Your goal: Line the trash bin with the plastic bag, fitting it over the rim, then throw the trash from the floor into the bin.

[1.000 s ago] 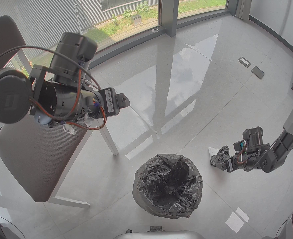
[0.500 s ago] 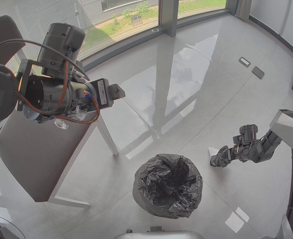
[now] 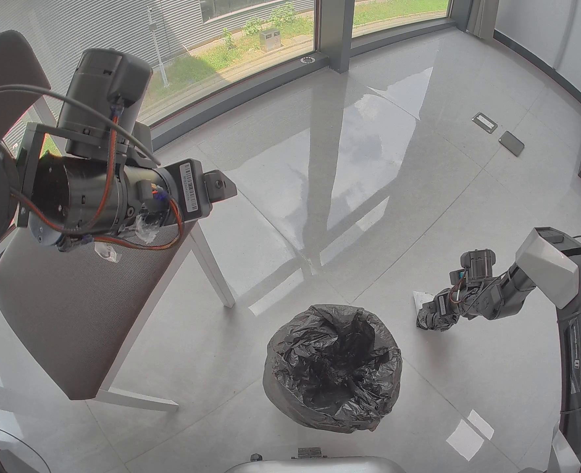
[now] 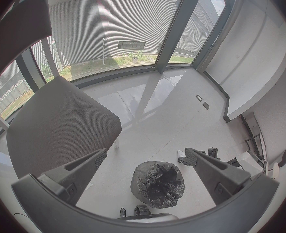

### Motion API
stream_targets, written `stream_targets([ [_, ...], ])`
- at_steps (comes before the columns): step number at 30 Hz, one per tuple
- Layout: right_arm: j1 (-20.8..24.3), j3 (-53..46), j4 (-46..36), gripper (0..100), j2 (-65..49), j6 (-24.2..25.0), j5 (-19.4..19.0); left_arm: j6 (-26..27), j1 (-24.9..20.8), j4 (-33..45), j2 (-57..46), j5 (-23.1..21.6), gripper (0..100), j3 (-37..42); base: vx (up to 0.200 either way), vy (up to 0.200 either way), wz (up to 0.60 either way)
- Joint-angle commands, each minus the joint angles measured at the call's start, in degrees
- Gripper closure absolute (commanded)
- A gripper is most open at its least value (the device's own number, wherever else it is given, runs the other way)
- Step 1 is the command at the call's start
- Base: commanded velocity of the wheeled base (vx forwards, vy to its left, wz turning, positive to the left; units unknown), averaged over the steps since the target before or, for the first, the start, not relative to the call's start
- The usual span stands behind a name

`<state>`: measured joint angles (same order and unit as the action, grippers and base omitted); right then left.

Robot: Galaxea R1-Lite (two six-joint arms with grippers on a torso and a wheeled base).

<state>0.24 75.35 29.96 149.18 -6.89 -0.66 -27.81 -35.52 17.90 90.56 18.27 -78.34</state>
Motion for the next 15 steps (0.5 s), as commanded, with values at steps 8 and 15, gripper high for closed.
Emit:
stream_targets([
  [8, -0.2, 2.2, -3.6, 100, 0.8, 0.5, 0.0, 0.6, 0.0, -0.1, -0.1, 0.0, 0, 0.2, 0.000, 0.000, 0.00],
  [15, -0.5, 0.7, -3.3, 100, 0.0, -0.4, 0.0, 0.6, 0.0, -0.1, -0.1, 0.1, 0, 0.4, 0.000, 0.000, 0.00],
])
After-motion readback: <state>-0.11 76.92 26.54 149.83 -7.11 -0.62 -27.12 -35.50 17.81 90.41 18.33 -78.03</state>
